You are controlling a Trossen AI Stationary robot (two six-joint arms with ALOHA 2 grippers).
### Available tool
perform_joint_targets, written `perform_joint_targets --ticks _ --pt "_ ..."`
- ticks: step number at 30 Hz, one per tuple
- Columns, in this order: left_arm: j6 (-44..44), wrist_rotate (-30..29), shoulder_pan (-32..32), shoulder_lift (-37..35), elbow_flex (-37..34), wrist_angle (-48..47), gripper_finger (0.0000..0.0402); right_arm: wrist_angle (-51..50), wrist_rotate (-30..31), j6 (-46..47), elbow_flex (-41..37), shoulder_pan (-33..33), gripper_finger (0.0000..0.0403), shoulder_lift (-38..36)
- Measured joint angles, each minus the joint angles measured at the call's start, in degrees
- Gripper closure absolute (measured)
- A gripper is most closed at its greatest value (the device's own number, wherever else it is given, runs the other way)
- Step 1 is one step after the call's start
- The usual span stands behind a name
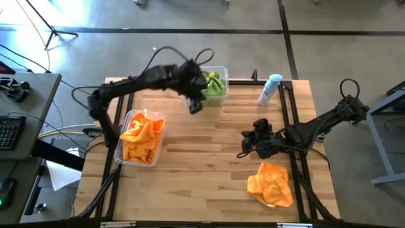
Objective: Sort microfiber towel by color & place in baskets
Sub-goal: Put the orange microfiber towel into the bottom transparent bin
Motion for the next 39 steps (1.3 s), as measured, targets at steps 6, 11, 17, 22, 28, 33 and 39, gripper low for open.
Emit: perform_joint_targets --ticks 6,11,17,22,28,33,39 --pt "-7.98 -0.5 -5.99 -12.72 -19.67 12.0 0.0401 -3.47 -11.75 -1.74 0.19 -0.01 0.0403 -0.02" --pt "-11.44 -2.3 -10.97 -21.14 -29.36 14.32 0.0401 -13.02 -21.97 -4.14 4.45 0.88 0.0403 0.89" --pt "-17.43 -6.9 -17.09 -26.35 -34.03 14.89 0.0401 -28.9 -27.78 -3.98 12.79 5.97 0.0403 6.02" --pt "-22.8 -7.17 -21.02 -27.21 -34.25 15.09 0.0401 -34.29 -31.54 -3.11 16.51 11.91 0.0403 12.24" --pt "-27.69 -7.65 -25.96 -26.8 -34.25 15.29 0.0401 -32.65 -36.17 -0.25 16.06 18.04 0.0403 17.1" --pt "-30.62 -11.15 -30.04 -26.78 -34.25 15.39 0.0401 -32.94 -36.32 2.98 16.06 22.99 0.0384 19.44" --pt "-32.26 -13.14 -33.26 -26.75 -34.25 16.2 0.0401 -33.28 -34.32 7.93 16.04 26.45 0.0312 22.39"
